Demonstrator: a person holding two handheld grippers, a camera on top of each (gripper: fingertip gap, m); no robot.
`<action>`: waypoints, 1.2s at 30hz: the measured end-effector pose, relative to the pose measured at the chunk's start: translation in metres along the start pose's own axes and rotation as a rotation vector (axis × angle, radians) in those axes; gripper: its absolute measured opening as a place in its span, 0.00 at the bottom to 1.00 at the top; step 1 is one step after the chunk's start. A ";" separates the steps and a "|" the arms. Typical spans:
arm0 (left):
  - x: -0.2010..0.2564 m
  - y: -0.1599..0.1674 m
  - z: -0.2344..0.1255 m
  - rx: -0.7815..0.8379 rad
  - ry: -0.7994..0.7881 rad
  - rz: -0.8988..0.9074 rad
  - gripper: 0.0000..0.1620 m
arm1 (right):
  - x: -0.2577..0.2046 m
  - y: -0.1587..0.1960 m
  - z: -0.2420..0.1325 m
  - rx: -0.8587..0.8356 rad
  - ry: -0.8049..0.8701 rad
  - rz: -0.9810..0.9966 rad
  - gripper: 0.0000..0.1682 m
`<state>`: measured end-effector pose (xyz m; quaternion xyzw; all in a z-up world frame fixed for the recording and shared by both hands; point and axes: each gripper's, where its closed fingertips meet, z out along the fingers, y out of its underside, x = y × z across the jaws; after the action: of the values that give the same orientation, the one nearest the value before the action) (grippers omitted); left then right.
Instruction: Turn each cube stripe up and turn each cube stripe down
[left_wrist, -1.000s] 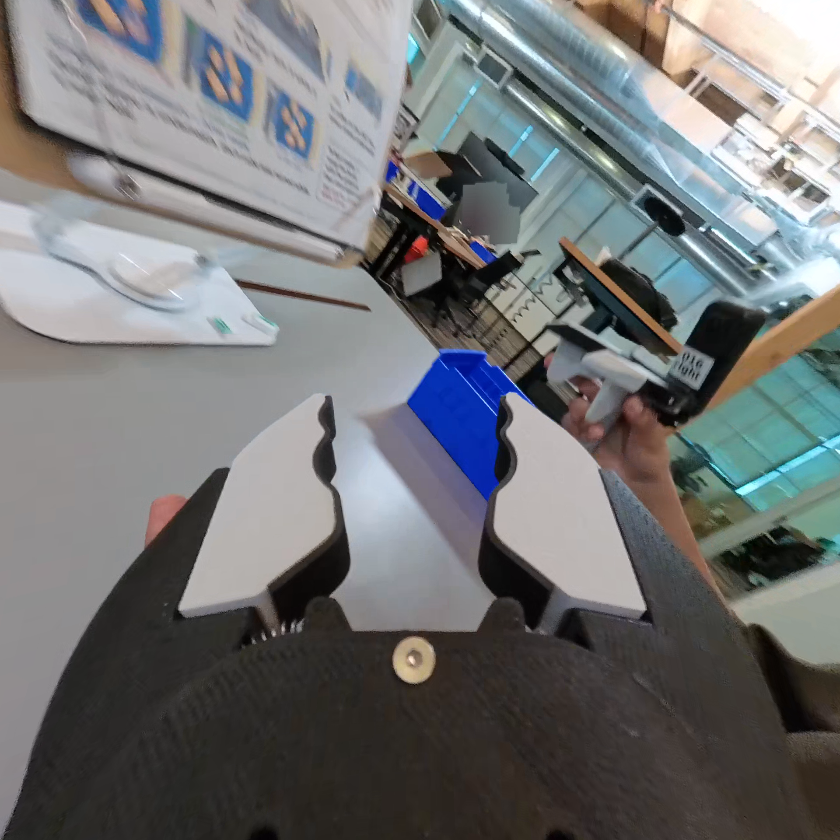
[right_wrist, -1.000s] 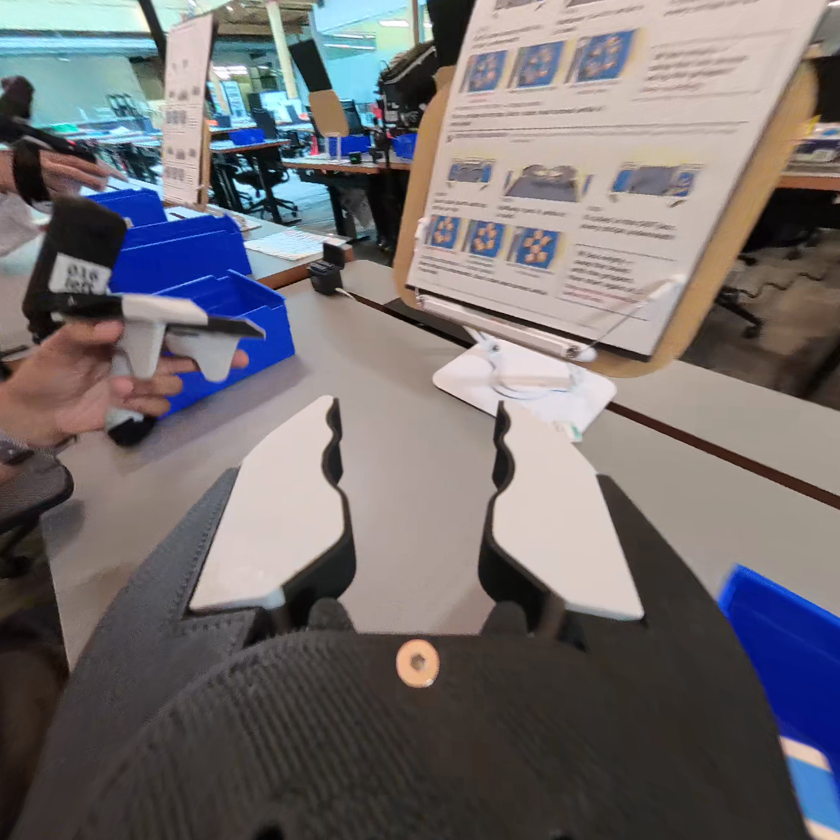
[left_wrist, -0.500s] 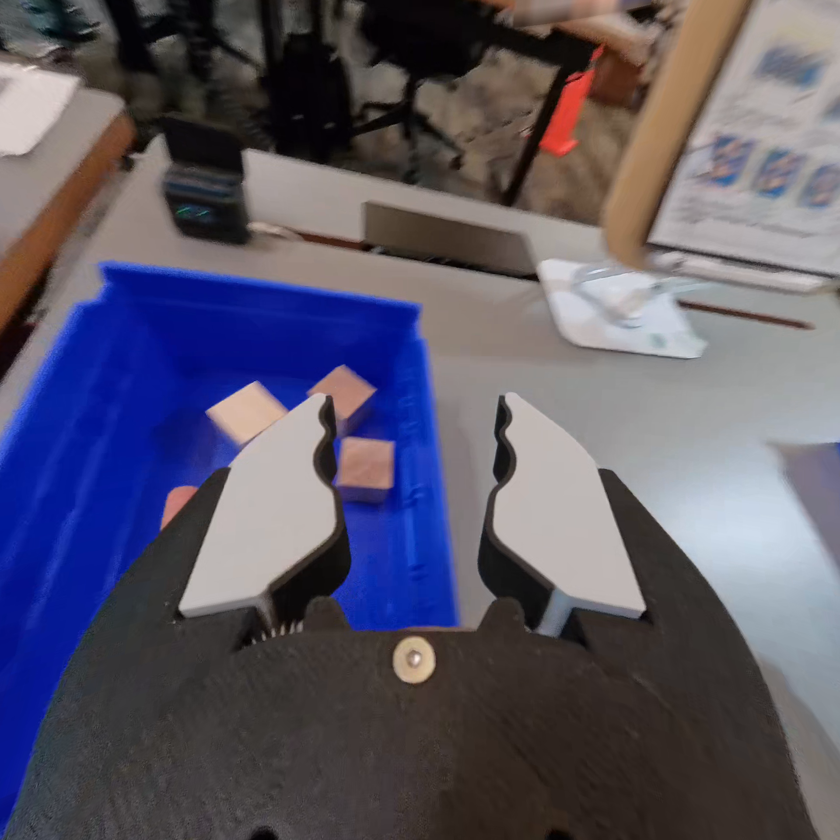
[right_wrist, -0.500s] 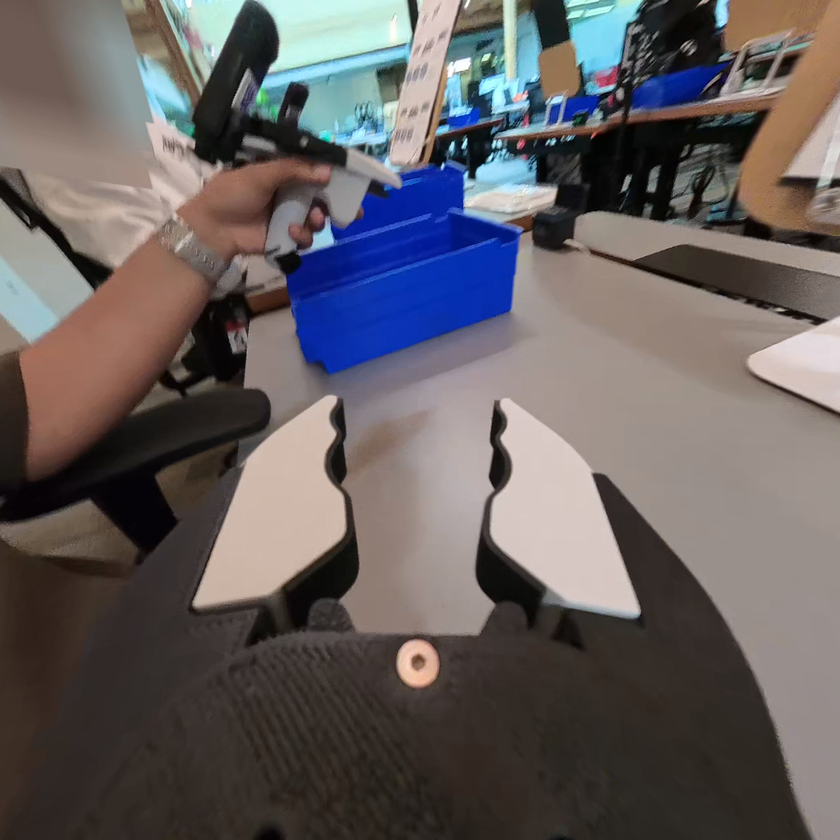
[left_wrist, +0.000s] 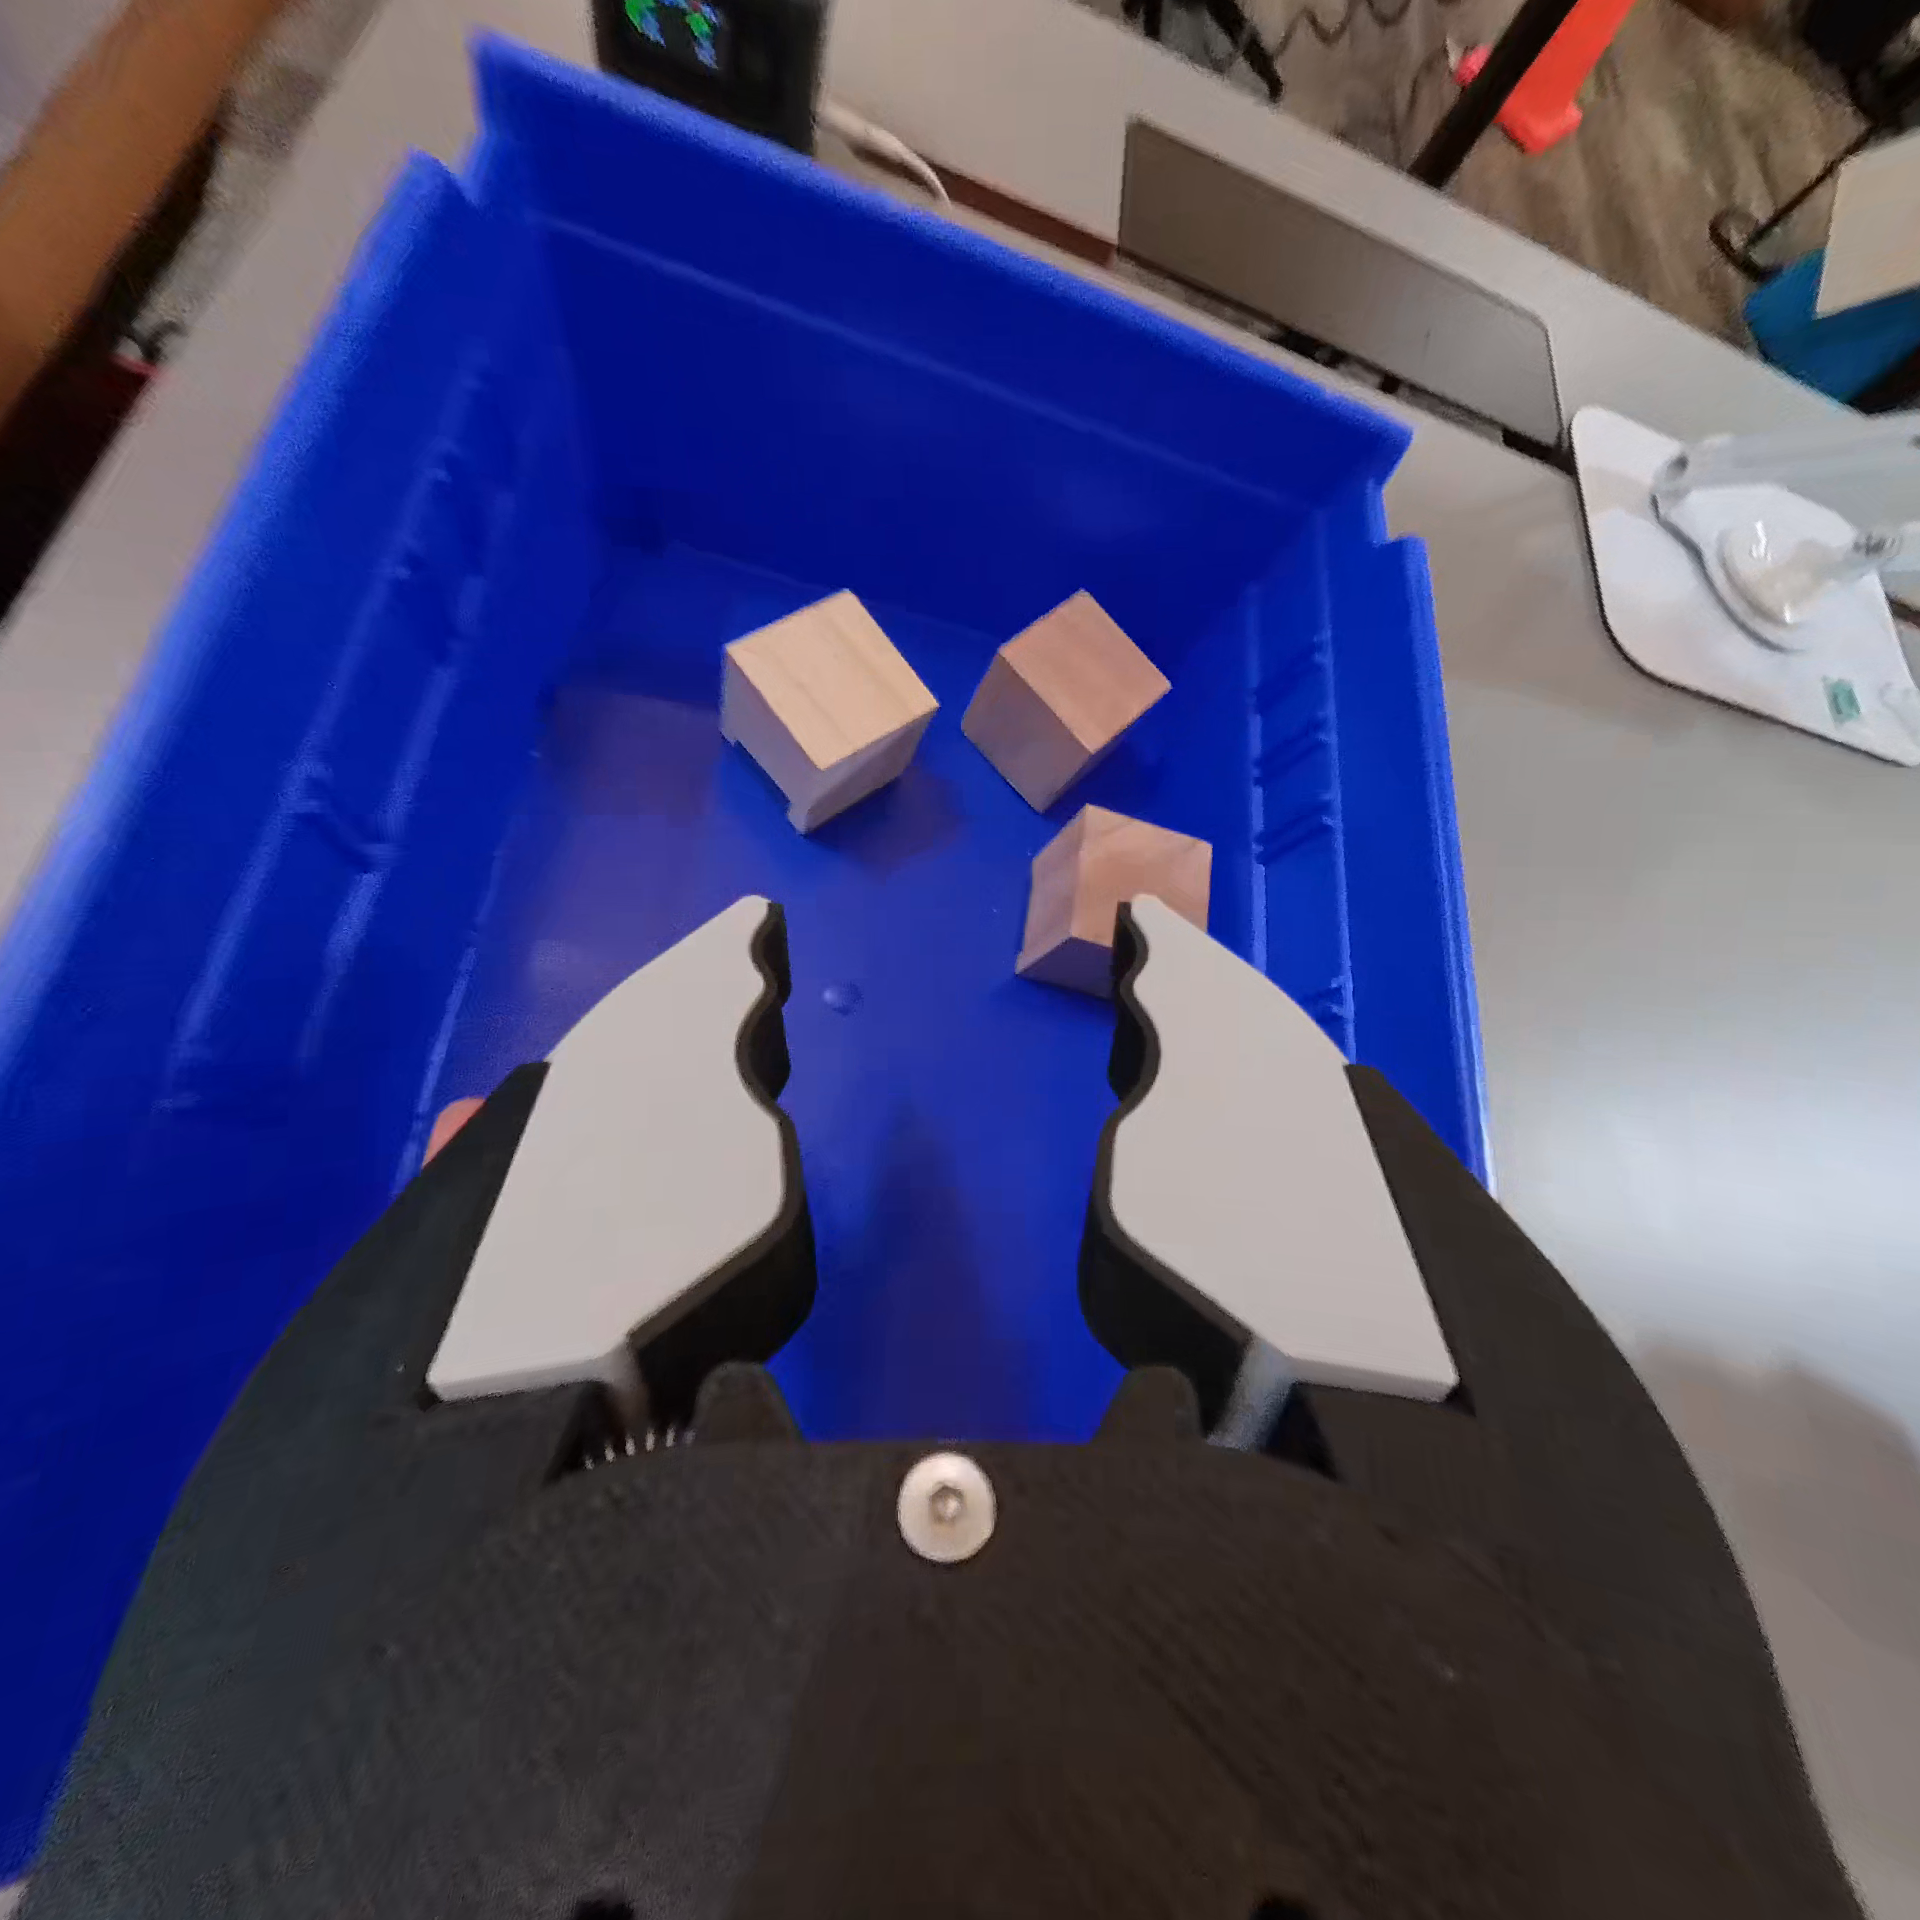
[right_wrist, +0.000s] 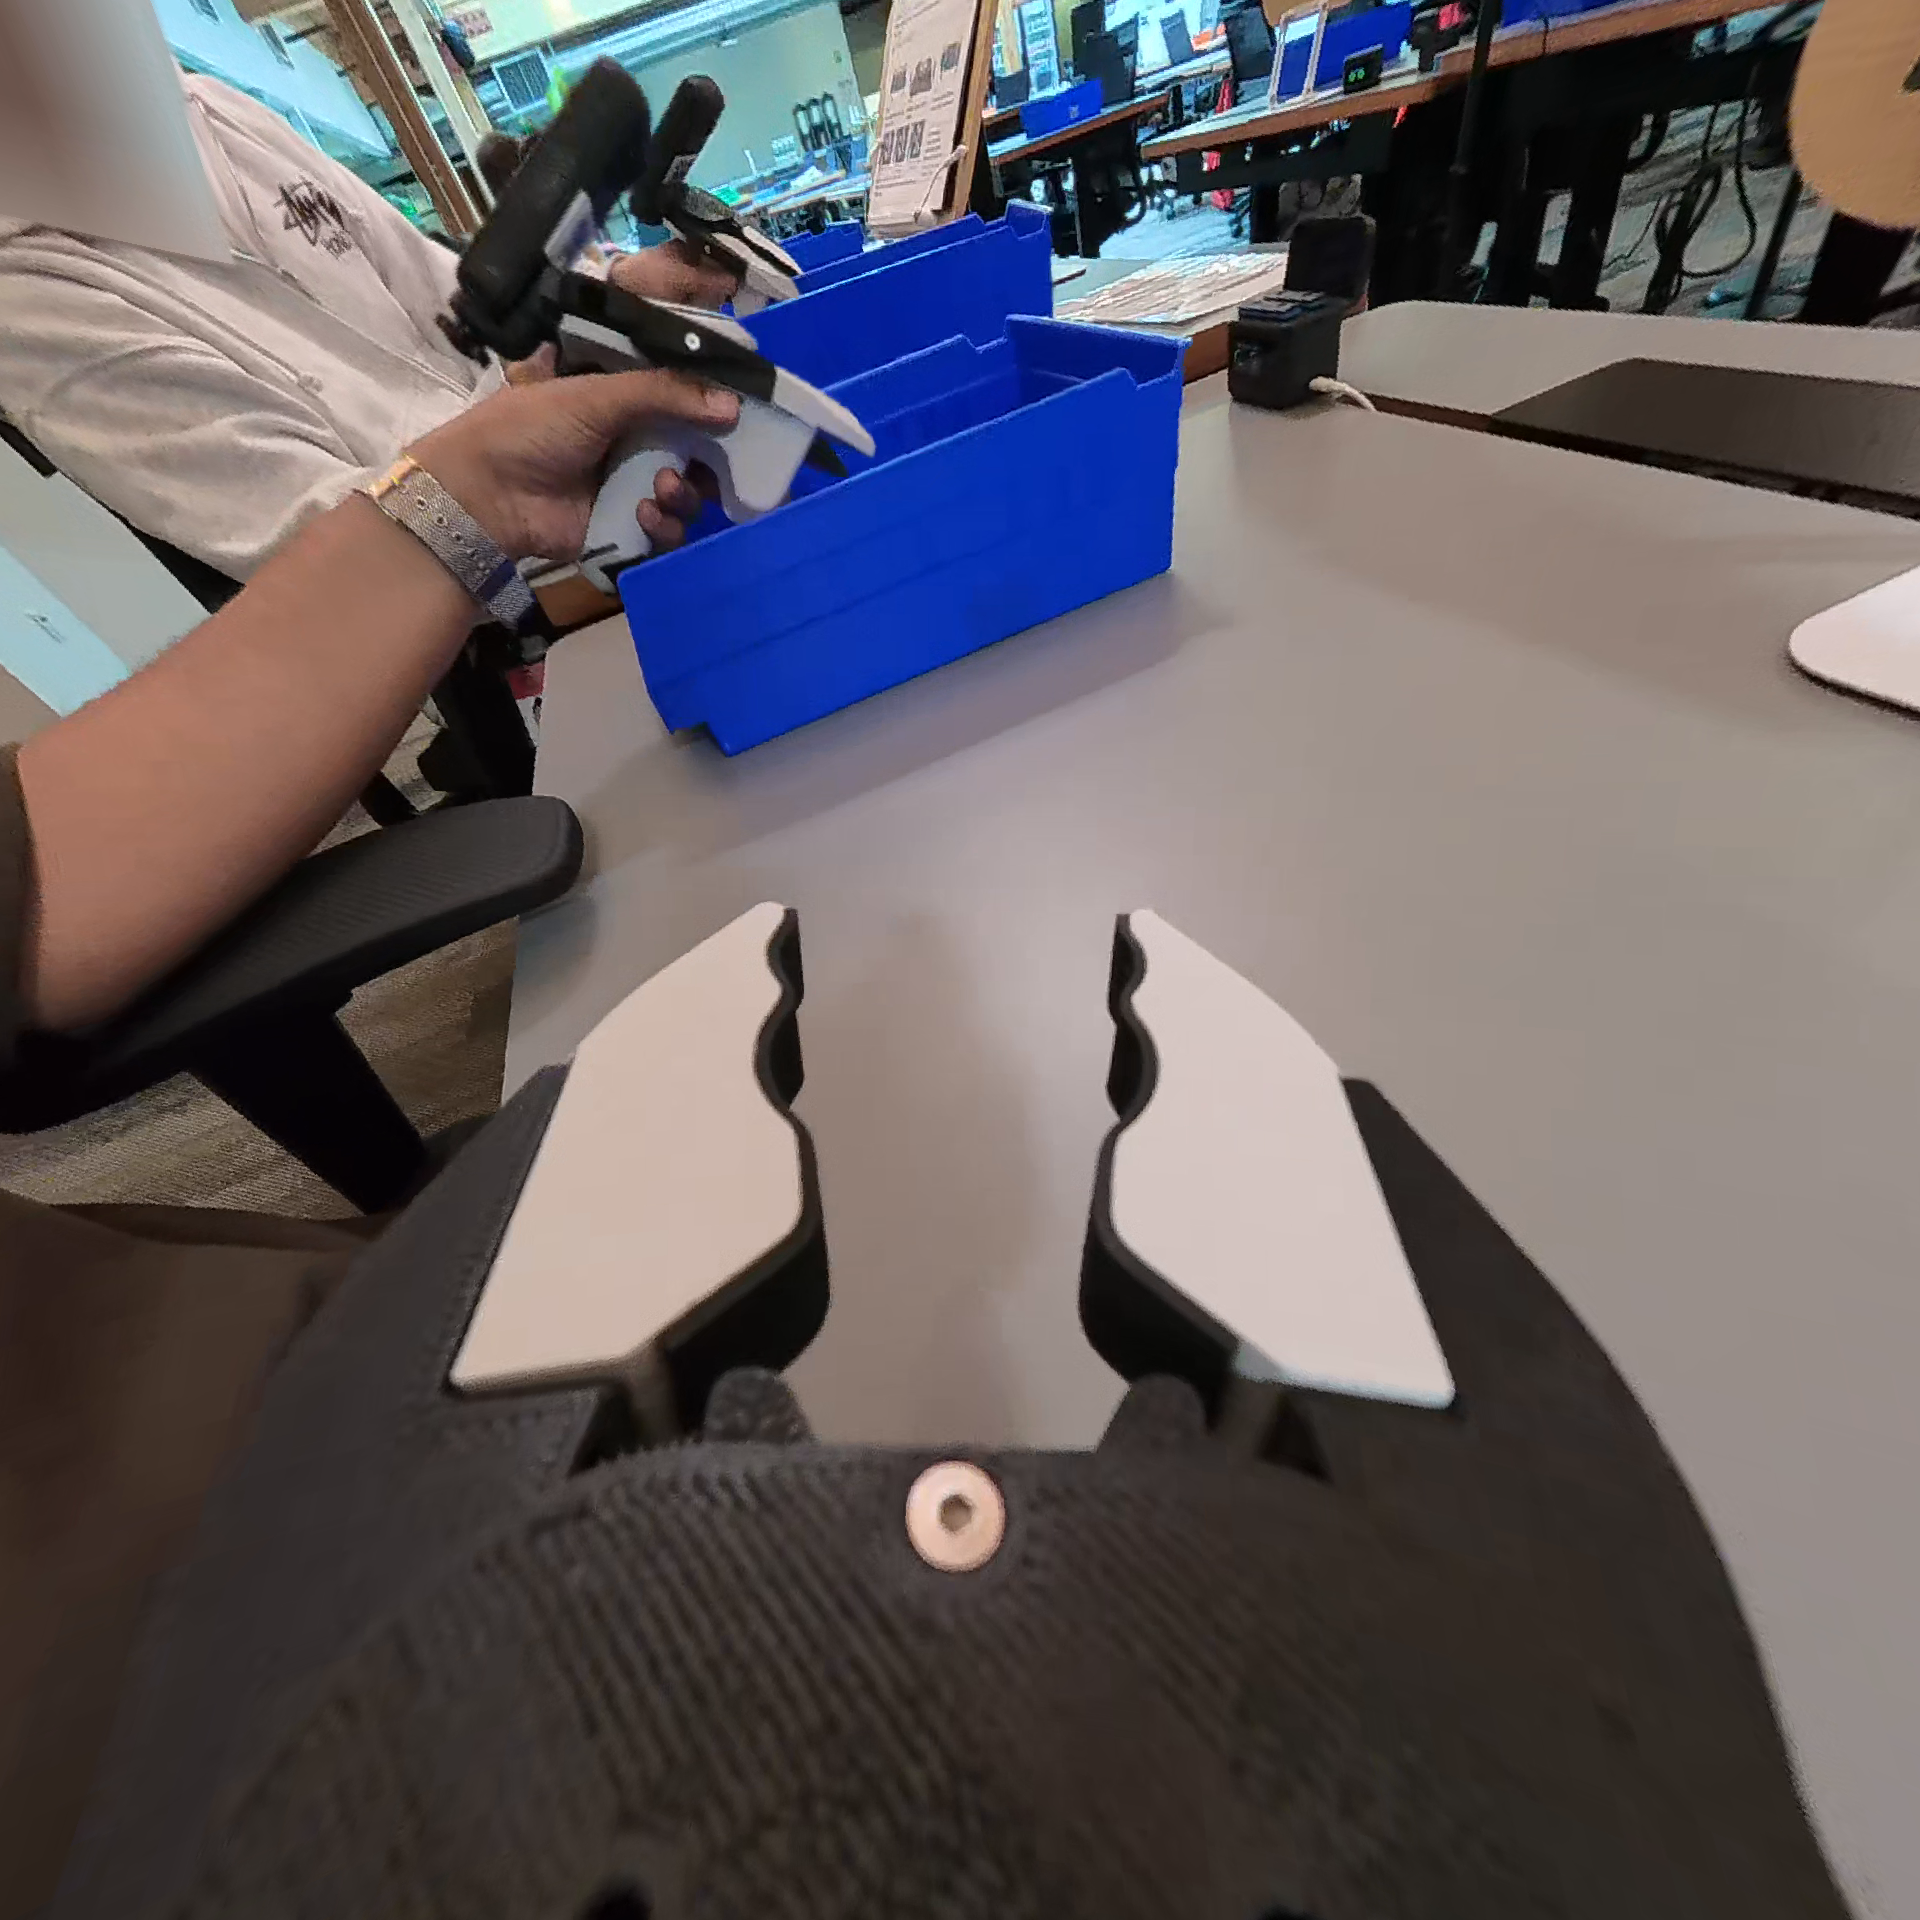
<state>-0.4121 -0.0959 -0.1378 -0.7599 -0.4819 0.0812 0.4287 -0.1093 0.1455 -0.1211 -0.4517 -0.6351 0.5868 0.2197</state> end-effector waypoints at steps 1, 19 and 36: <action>0.005 0.004 0.005 -0.025 0.014 0.004 0.37 | 0.000 0.001 0.000 -0.003 0.000 0.002 0.34; 0.036 0.033 0.060 -0.216 0.047 0.166 0.40 | -0.001 0.023 -0.004 -0.089 0.058 -0.056 0.34; 0.020 0.020 0.048 -0.187 -0.031 0.178 0.37 | 0.002 0.027 -0.003 -0.107 0.071 -0.062 0.34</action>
<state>-0.4142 -0.0557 -0.1761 -0.8349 -0.4245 0.0854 0.3398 -0.0990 0.1463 -0.1461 -0.4633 -0.6711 0.5286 0.2358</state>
